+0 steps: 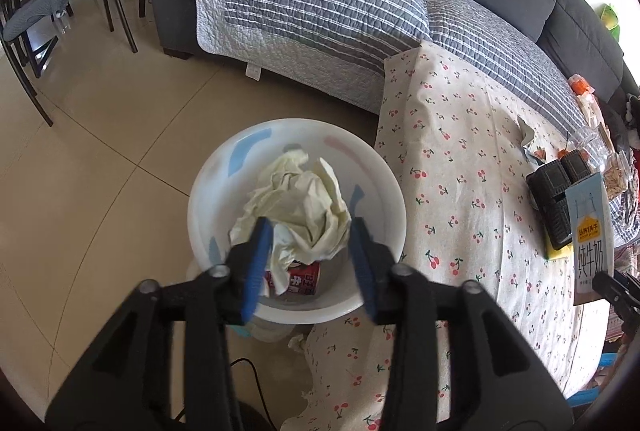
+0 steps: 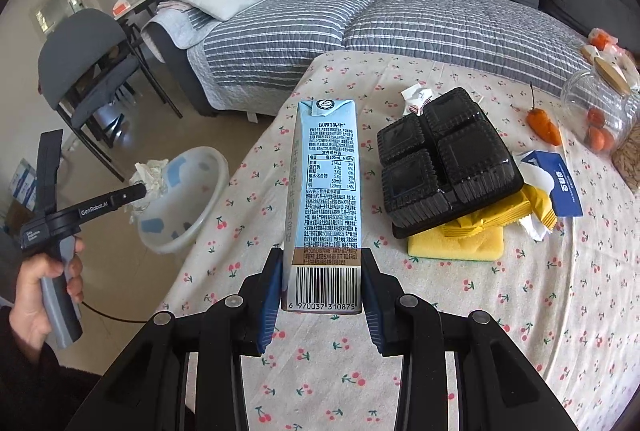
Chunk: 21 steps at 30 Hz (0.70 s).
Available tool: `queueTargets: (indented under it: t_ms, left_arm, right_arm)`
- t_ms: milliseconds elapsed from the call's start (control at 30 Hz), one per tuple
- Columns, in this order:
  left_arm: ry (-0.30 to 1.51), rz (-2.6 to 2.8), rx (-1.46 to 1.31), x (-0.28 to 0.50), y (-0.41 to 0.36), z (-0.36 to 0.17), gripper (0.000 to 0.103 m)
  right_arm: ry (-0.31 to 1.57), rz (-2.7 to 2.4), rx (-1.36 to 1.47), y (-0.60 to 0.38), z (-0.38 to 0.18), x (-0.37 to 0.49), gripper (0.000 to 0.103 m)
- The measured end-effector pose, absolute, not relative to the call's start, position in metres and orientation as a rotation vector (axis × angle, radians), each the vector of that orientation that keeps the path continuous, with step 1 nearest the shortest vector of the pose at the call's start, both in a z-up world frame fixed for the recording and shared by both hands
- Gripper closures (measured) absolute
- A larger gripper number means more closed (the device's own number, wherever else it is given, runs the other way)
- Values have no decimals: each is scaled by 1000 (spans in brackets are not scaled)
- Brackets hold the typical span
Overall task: Collect trash
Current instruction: 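Drop the tissue into the bin with the left gripper while the right grasps the milk carton, then carry the milk carton over the white bin and release it with the right gripper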
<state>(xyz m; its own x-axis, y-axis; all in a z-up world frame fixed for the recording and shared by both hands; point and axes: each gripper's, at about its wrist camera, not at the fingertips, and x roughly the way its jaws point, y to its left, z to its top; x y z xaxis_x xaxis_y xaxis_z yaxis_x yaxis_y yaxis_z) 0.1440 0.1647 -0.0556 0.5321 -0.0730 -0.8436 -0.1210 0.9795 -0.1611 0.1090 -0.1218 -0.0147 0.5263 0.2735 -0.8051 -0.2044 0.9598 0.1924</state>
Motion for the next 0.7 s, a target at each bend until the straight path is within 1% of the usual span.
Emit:
queueTargets:
  t_ms: [33, 67, 133, 267, 367, 700]
  left_arm:
    - [1015, 43, -210, 143, 165, -55, 27]
    - [1008, 65, -213, 141, 165, -53, 21]
    - [1009, 71, -222, 137, 165, -50, 20]
    - [1021, 114, -200, 126, 164, -47, 7]
    - [1023, 156, -162, 118, 163, -43, 4]
    - [991, 162, -97, 95, 172, -28, 3]
  right_arm:
    - [973, 285, 79, -123, -13, 107, 66]
    - [970, 283, 79, -124, -12, 105, 66]
    - [970, 279, 77, -126, -11, 103, 66]
    - [977, 275, 68, -124, -13, 104, 66]
    - [983, 288, 69, -117, -14, 105, 66]
    - [996, 344, 49, -76, -21, 120, 66]
